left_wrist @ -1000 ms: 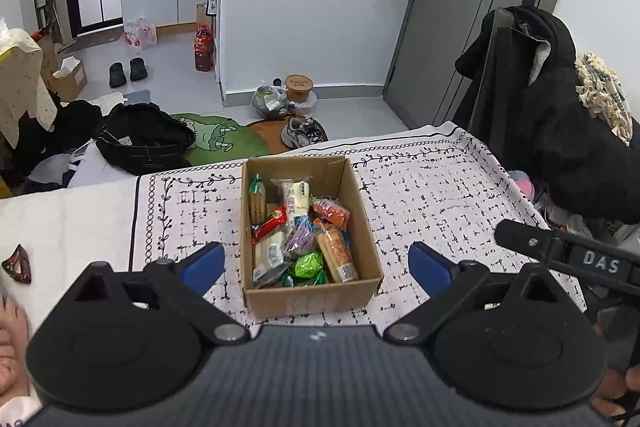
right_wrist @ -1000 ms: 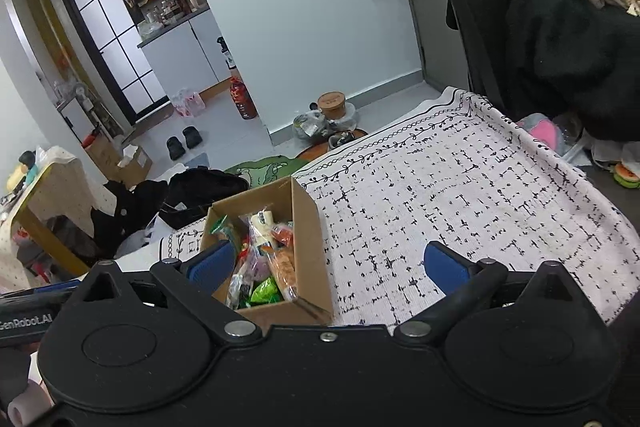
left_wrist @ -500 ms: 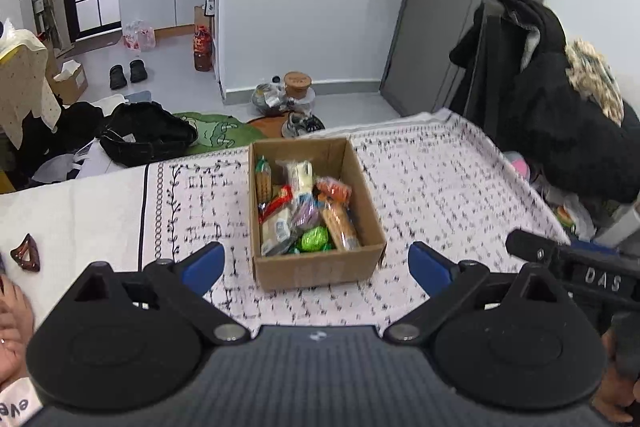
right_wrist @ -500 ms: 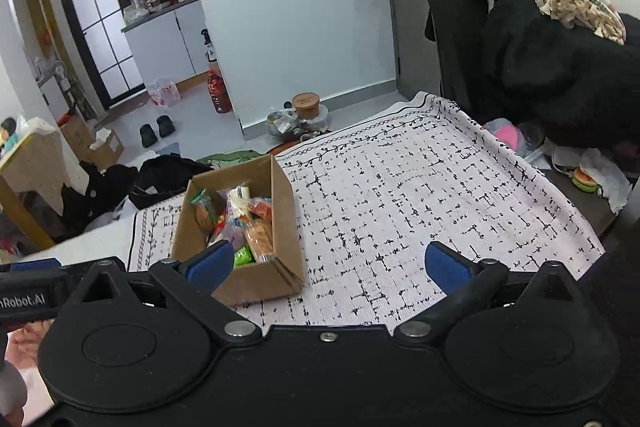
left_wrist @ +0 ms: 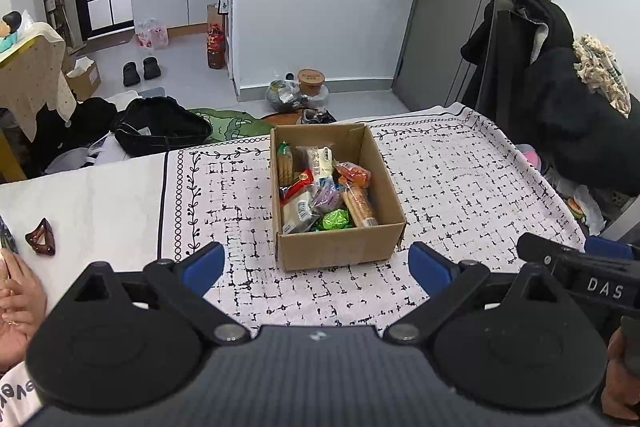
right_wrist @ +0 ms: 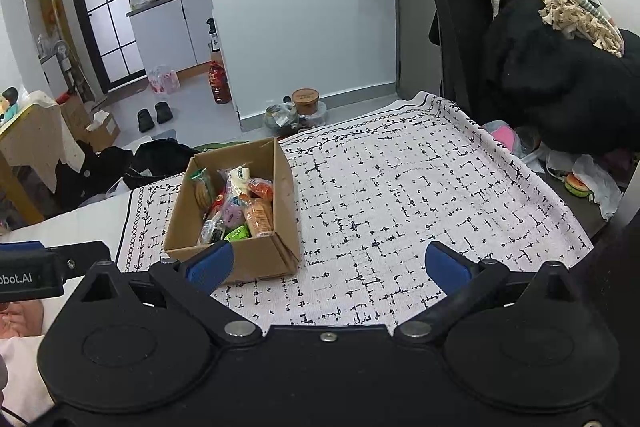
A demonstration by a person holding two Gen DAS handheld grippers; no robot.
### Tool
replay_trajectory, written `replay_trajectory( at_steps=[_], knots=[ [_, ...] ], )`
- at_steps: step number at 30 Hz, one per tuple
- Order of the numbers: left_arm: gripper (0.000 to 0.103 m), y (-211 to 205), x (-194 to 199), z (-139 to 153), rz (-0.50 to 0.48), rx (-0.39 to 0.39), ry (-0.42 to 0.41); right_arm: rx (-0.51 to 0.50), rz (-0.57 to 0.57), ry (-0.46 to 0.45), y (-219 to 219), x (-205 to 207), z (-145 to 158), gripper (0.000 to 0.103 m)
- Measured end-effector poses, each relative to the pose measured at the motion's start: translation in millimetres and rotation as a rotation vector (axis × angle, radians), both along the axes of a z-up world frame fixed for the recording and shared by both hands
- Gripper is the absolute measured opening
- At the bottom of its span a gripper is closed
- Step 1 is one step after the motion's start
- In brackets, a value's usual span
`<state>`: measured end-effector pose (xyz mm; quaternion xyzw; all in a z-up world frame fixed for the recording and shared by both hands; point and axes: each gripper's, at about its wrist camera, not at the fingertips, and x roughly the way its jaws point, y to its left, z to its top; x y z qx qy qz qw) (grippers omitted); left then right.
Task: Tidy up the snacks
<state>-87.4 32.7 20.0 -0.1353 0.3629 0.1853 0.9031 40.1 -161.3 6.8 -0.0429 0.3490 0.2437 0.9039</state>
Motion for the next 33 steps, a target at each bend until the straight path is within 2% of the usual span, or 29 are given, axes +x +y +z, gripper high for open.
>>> replay_trajectory(
  at_steps=[11, 33],
  knots=[
    [0.098, -2.4, 0.6, -3.5, -0.023, -0.005, 0.007, -0.019, -0.004, -0.025, 2.6, -3.9, 1.0, 0.103],
    [0.098, -1.2, -1.2, -5.2, -0.020, -0.004, 0.014, -0.032, -0.029, -0.016, 1.8, -0.1, -1.2, 0.103]
  ],
)
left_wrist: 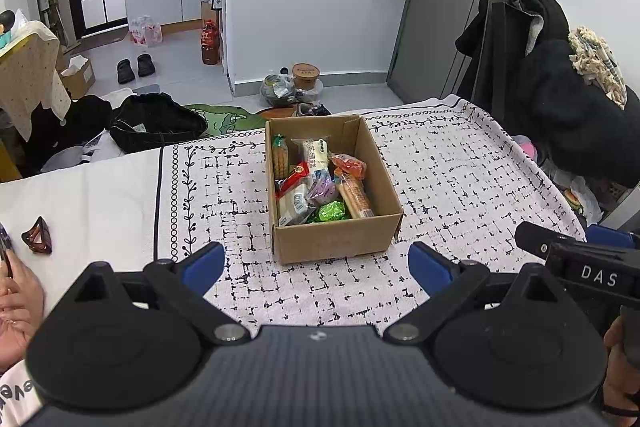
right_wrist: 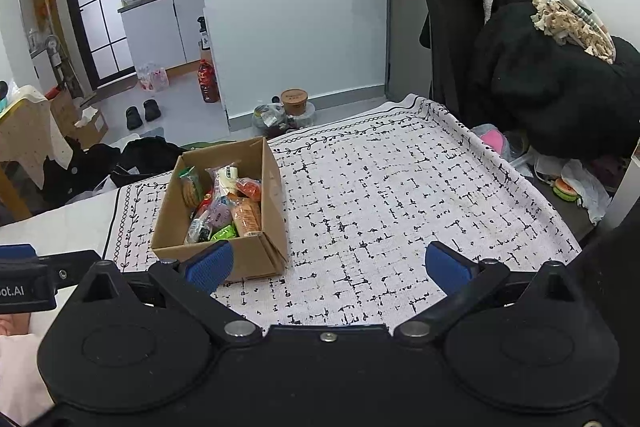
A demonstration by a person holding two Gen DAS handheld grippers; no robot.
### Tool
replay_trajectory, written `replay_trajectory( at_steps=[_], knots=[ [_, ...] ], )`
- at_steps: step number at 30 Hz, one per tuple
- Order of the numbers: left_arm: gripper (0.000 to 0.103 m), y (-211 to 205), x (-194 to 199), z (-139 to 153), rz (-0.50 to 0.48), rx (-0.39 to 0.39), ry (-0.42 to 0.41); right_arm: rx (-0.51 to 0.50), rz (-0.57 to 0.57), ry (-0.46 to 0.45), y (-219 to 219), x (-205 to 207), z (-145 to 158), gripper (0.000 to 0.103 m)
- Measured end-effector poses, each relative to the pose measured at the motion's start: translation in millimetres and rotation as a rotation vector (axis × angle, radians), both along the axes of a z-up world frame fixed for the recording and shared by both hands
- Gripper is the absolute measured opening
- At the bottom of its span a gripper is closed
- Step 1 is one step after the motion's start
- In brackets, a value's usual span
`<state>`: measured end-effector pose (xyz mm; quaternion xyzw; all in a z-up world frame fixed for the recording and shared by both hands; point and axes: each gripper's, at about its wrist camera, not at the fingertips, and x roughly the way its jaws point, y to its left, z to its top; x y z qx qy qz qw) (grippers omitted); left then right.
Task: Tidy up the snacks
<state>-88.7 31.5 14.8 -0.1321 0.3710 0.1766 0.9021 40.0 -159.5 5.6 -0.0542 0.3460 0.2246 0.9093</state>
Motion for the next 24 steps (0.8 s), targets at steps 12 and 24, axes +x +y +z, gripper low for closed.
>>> replay_trajectory(
  at_steps=[12, 24],
  knots=[
    [0.098, -1.6, 1.3, -0.4, 0.004, 0.026, 0.008, -0.007, -0.012, -0.006, -0.2, 1.1, -0.5, 0.103],
    [0.098, -3.6, 2.1, 0.4, 0.010, 0.055, 0.011, -0.040, -0.048, -0.025, 0.6, 3.9, -1.2, 0.103]
  ],
)
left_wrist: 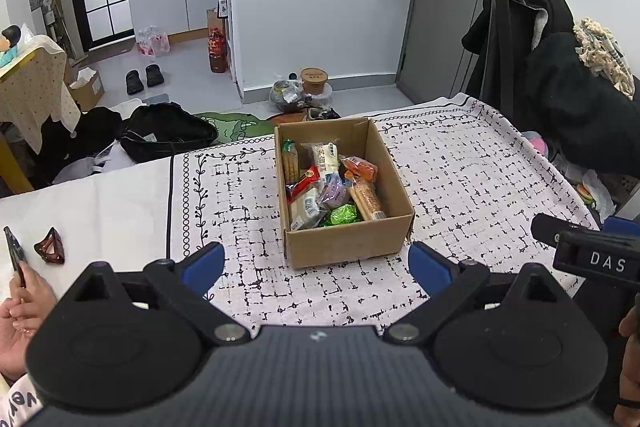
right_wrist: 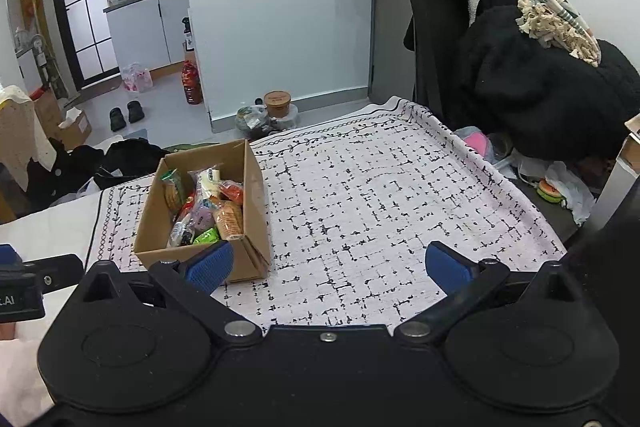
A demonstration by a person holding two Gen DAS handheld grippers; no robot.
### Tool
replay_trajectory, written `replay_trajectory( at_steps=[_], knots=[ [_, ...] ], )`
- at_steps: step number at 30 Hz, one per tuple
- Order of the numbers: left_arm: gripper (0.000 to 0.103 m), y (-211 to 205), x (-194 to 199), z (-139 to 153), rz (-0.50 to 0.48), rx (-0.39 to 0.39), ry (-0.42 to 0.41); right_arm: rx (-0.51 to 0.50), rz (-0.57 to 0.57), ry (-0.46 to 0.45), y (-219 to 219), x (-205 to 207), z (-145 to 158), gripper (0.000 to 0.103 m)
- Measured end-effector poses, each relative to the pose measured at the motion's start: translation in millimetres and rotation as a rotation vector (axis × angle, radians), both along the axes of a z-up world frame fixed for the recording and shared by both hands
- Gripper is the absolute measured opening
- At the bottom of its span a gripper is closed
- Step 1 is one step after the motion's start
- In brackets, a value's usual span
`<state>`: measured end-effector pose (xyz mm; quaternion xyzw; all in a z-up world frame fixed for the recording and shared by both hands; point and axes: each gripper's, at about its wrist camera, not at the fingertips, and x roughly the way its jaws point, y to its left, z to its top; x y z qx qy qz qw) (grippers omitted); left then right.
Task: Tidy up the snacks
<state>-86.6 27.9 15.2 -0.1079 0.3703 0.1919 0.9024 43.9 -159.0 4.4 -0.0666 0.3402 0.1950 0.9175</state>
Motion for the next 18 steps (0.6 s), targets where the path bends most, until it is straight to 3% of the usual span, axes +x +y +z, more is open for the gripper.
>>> replay_trajectory(
  at_steps=[18],
  knots=[
    [0.098, -0.2, 1.4, -3.3, 0.008, 0.004, 0.007, -0.009, -0.016, 0.003, -0.2, 1.1, -3.1, 0.103]
  ],
)
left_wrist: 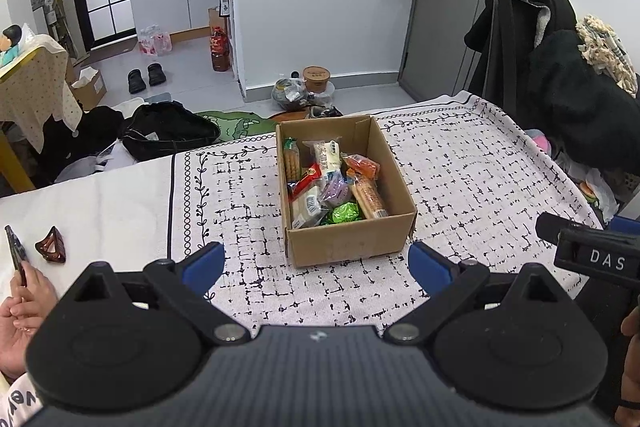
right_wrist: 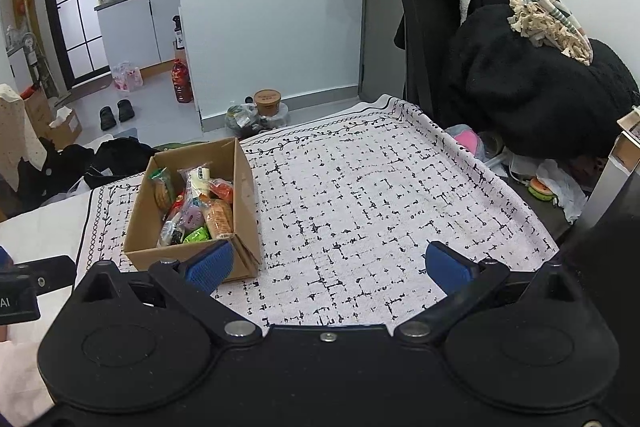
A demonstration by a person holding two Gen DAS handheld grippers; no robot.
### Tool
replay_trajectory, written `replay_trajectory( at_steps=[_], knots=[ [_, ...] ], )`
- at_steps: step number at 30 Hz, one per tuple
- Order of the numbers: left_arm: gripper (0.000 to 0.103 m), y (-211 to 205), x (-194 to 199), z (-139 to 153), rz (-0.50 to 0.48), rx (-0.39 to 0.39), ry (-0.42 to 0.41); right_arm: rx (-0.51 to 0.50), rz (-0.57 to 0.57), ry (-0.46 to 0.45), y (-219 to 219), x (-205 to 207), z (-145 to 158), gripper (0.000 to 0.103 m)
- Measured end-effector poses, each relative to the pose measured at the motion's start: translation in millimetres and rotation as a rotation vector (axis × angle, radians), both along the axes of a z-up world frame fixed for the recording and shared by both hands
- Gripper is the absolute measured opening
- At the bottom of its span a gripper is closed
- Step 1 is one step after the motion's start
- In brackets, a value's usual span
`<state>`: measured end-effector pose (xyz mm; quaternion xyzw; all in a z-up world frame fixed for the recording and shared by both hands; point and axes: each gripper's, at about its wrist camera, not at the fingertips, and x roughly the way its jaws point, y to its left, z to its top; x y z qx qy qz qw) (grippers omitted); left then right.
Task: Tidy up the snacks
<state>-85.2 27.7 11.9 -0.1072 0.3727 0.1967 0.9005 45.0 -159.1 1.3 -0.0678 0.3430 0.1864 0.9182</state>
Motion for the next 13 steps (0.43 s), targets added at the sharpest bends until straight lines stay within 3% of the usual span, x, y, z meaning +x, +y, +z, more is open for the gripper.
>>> replay_trajectory(
  at_steps=[13],
  knots=[
    [0.098, -5.4, 3.7, -2.9, -0.023, 0.003, -0.003, -0.004, 0.005, 0.019, 1.7, 3.9, -6.7, 0.103]
  ],
)
